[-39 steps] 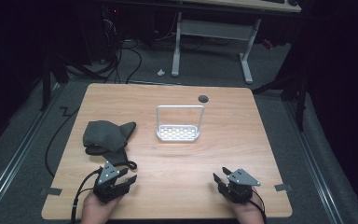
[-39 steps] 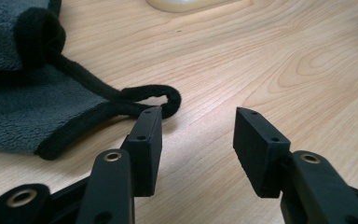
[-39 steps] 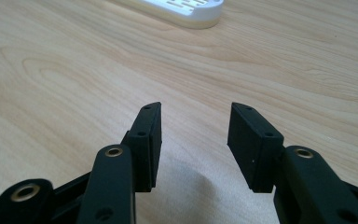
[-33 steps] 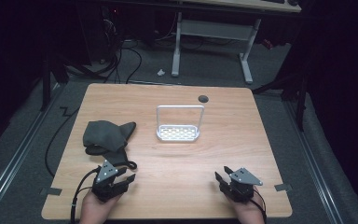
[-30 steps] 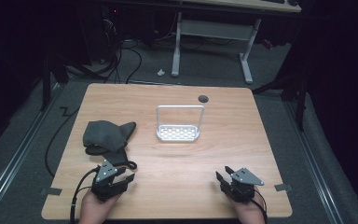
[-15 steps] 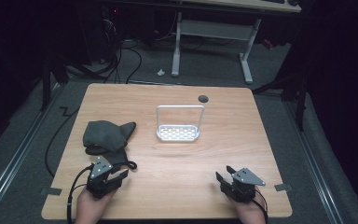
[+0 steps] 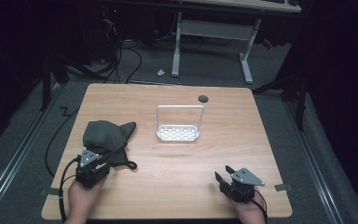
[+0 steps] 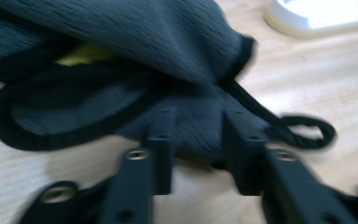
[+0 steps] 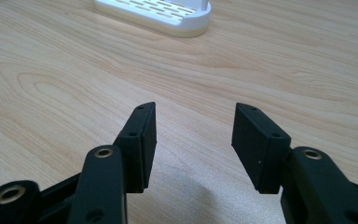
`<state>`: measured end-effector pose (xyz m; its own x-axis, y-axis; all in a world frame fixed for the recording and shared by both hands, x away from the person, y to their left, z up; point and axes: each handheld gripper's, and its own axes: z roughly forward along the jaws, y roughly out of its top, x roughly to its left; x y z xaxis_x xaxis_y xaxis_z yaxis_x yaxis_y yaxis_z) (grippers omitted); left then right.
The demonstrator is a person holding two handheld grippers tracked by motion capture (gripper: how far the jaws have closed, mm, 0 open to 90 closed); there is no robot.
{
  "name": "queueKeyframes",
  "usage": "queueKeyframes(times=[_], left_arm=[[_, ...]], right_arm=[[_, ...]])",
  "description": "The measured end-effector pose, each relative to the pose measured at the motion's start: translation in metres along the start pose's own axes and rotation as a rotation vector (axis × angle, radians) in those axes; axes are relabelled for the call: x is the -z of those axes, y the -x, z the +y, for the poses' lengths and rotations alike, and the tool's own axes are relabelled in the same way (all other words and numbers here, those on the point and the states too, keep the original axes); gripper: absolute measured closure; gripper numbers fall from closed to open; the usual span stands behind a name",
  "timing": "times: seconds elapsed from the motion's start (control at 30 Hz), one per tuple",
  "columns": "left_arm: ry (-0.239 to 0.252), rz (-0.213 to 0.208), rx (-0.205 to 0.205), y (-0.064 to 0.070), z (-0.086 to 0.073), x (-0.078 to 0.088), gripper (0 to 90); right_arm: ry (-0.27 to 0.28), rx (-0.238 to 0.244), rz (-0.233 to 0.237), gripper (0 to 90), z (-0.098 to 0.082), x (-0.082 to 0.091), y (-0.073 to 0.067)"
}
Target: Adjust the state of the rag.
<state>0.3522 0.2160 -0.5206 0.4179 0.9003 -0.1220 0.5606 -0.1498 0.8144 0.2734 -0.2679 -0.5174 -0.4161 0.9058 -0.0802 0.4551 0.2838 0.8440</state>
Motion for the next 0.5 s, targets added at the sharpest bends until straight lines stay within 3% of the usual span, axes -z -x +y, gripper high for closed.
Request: queueKeyframes(times=[0.13,0.23,0.33,0.5], left_arm=[[-0.025,0.014,0.001,-0.001,0.005,-0.012,47.5],[-0.059,0.035,-0.009,0.002,0.005,-0.021,46.6],[-0.092,0.058,-0.040,0.007,0.005,-0.028,53.3],[-0.099,0.079,-0.084,0.013,0.002,-0.027,70.3]], right_arm=[[-0.002,0.003,0.003,50.4,0.000,-0.001,-0.001],[-0.004,0.007,0.001,50.4,0.000,-0.001,-0.002],[-0.005,0.006,0.001,50.5,0.000,-0.001,-0.001],[-0.008,0.008,0.000,50.6,0.000,-0.002,-0.001]])
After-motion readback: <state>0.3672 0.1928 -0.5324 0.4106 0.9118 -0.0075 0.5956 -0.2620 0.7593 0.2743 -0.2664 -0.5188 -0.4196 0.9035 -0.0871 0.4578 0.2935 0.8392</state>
